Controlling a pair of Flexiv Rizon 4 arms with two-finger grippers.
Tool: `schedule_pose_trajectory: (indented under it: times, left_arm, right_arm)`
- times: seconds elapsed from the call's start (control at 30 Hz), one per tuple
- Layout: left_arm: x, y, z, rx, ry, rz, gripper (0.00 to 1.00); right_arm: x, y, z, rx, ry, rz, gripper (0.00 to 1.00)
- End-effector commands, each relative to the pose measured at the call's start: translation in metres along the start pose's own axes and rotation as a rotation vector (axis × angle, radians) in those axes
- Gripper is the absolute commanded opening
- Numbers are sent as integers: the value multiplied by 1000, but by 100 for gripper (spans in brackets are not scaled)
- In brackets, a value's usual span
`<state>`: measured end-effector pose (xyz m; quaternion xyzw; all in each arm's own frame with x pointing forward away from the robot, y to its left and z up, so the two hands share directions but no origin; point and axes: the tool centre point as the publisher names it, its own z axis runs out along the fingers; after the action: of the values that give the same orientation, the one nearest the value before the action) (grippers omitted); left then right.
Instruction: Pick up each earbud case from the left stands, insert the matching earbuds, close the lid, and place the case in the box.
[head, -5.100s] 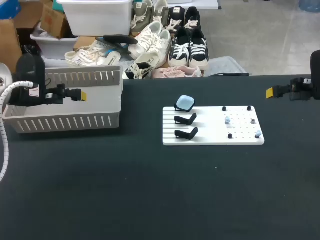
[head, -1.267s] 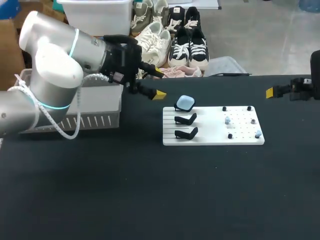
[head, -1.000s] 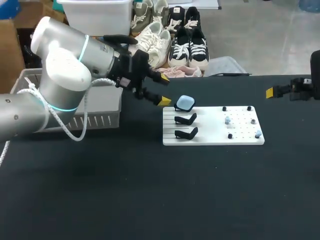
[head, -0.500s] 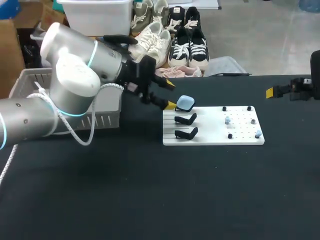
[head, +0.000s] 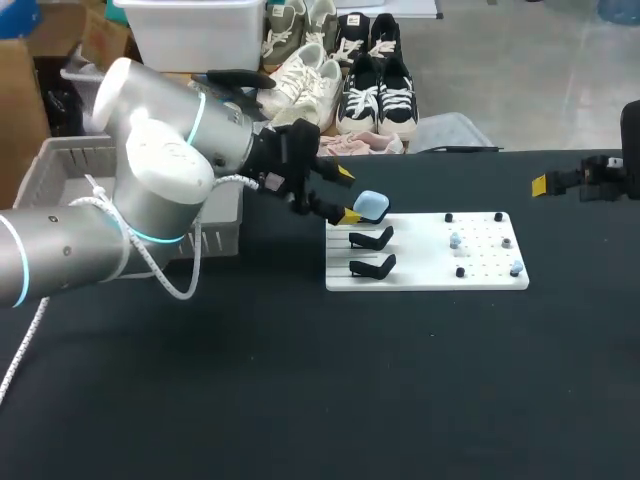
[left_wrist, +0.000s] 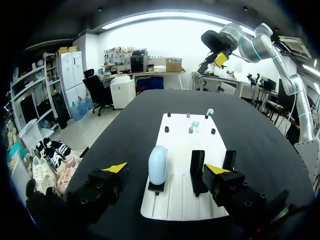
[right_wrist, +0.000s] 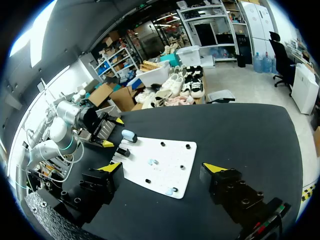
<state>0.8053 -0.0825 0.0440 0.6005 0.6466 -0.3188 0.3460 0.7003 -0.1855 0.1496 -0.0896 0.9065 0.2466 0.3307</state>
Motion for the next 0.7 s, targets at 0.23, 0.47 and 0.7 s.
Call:
schedule_pose_trajectory:
  times: [0.23,0.47,0.7]
  left_arm:
    - [7,4,11,-7,0,-8,100]
    - [9,9,15,-10,0,-1,100]
    - [9,12,19,-3,1,3,100]
  right_arm:
    - [0,-1,0,-1,1,0,100]
    - [0,-1,0,-1,1,0,100]
    - [0,-1,0,-1,1,0,100]
